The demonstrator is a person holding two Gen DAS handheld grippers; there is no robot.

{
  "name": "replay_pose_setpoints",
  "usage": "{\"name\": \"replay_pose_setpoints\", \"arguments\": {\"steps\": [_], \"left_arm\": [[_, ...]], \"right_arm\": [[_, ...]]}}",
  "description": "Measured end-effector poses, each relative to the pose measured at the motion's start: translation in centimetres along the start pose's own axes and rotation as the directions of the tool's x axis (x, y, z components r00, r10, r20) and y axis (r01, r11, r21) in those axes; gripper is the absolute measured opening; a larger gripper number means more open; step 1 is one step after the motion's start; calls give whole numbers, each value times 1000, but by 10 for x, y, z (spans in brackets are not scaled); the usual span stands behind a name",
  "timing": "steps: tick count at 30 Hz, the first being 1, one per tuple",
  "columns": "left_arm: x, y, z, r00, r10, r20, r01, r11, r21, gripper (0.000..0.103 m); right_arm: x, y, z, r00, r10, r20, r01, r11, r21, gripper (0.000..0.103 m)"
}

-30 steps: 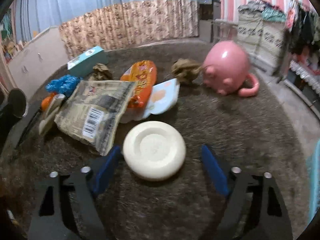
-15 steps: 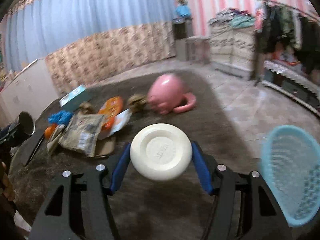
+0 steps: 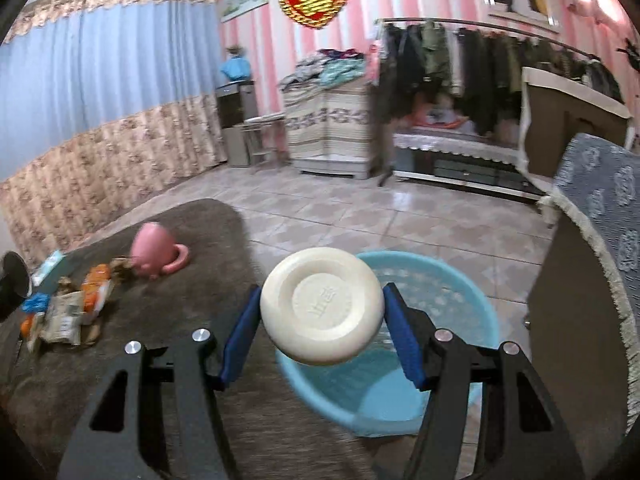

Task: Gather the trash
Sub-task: 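Carry both items over the blue basket while the left tool opens to drop the black cup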

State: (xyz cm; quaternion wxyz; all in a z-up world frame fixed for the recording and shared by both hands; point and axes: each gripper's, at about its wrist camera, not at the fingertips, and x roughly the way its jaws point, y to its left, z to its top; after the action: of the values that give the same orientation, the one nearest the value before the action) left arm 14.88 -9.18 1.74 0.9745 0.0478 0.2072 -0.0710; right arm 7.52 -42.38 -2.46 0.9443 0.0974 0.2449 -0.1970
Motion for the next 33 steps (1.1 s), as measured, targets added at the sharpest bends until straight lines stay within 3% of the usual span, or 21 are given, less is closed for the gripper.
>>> {"name": "replay_pose_setpoints", "arguments": {"steps": [9, 13, 20, 28, 33], "left_arm": [[21, -112, 13, 986, -164, 30, 161, 983, 91, 85], [29, -165, 12, 967, -255, 21, 249, 957, 148, 85], [64, -233, -2, 920, -383, -80, 391, 905, 164, 85], [87, -297, -15, 893, -431, -131, 450, 861, 238, 85], [98, -314, -20, 875, -456, -161, 483, 841, 245, 86]], "right_arm": [[26, -62, 4, 996, -83, -38, 86, 992, 88, 61], [45, -84, 0, 990, -122, -75, 131, 984, 118, 61], [68, -106, -3, 985, -135, -106, 148, 980, 130, 61], [61, -124, -6, 981, -164, -101, 179, 971, 161, 61], [58, -136, -10, 976, -186, -111, 205, 957, 203, 61]]}}
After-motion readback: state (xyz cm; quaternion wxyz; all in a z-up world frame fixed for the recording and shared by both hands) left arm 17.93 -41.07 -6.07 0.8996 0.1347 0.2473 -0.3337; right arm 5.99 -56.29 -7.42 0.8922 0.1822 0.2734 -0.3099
